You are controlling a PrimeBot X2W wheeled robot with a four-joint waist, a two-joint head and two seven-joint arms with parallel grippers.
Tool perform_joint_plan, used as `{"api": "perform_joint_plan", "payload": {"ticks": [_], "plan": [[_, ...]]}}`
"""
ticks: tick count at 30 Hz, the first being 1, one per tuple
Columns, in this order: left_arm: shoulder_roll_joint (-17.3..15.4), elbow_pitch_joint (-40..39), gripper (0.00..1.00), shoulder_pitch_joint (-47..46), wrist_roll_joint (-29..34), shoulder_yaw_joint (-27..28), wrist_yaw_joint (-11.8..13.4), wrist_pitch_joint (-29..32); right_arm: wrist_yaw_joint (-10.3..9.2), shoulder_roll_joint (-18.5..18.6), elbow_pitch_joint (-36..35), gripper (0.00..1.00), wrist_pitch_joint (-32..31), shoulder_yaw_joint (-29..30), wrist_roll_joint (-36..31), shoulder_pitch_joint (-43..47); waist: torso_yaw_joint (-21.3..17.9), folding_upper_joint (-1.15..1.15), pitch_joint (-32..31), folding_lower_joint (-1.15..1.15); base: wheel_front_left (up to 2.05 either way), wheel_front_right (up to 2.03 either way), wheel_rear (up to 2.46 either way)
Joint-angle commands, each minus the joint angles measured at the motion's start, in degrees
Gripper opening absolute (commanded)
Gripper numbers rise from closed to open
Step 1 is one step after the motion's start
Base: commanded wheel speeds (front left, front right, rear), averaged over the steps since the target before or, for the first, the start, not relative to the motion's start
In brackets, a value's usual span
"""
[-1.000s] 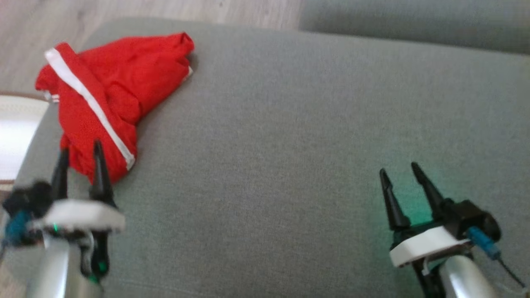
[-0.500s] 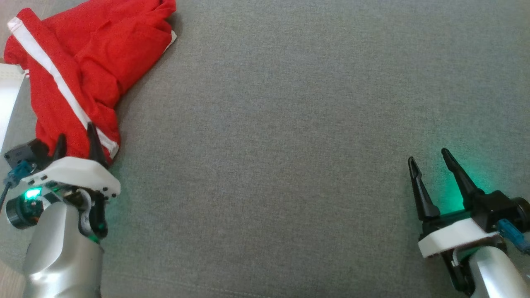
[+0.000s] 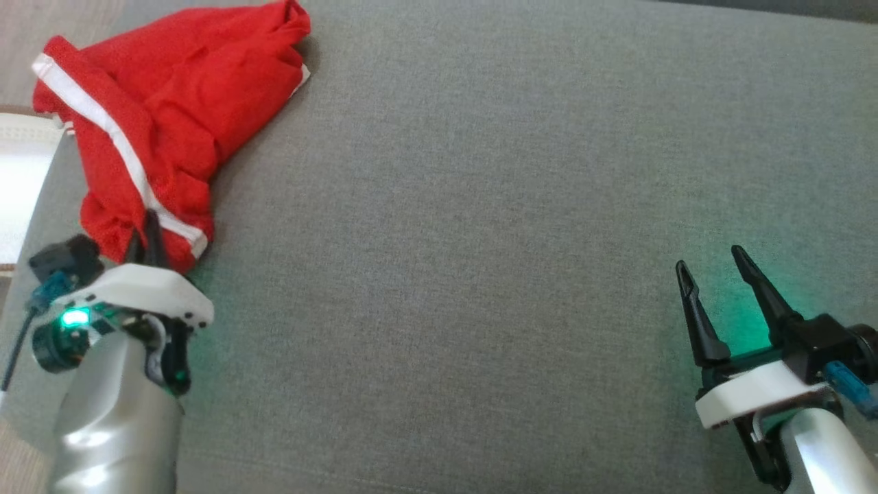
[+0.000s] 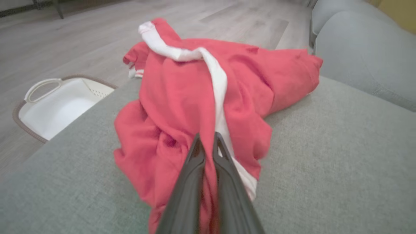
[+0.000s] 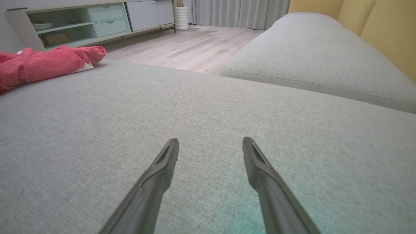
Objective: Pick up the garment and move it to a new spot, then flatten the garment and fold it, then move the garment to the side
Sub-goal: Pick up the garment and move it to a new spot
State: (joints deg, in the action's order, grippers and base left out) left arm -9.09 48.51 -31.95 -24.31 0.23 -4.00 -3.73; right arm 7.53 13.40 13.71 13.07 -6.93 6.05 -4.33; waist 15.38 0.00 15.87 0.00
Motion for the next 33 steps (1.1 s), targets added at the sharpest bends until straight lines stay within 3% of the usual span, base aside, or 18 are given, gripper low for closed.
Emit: {"api": "perform_joint_plan", "payload": {"ticks": [1,8,14,18,27,33], "plan": [[-3.55,-1.84,0.0,-3.22,-0.55,1.89,-0.38,-2.0,-0.04,0.46,-1.56,1.0,0.21,-1.31,0.53,0.12,-0.1,0.0,-1.17,0.0,0.0,0.0,0.0],[-9.54,-12.31,0.0,-6.47,-0.77,2.92,-1.24,-1.33,-0.04,-2.83,0.51,1.0,1.11,-2.39,1.23,-0.02,-2.04,0.0,-4.96,0.0,0.0,0.0,0.0],[-14.87,-29.2,0.0,-7.38,-1.43,3.64,-0.95,7.42,-0.04,-6.59,3.02,1.0,1.81,-4.01,1.61,-1.09,-6.23,0.0,-8.09,0.0,0.0,0.0,0.0],[-16.47,-37.91,0.0,-7.29,-2.67,3.77,-0.9,12.65,-0.04,-8.01,2.99,1.0,1.89,-4.65,1.98,-1.88,-9.02,0.0,-9.31,0.0,0.0,0.0,0.0],[-13.41,-61.61,0.0,-4.37,-12.76,-0.24,-1.03,27.93,-0.04,-10.08,0.58,1.0,1.92,-8.37,3.47,-2.46,-19.47,0.0,-11.14,0.0,0.0,0.0,0.0],[-9.07,-68.99,0.0,0.49,-17.99,-6.26,-0.12,33.93,-0.04,-10.44,-1.15,1.0,1.92,-11.88,5.27,-3.9,-27.86,0.0,-10.56,0.0,0.0,0.0,0.0]]}}
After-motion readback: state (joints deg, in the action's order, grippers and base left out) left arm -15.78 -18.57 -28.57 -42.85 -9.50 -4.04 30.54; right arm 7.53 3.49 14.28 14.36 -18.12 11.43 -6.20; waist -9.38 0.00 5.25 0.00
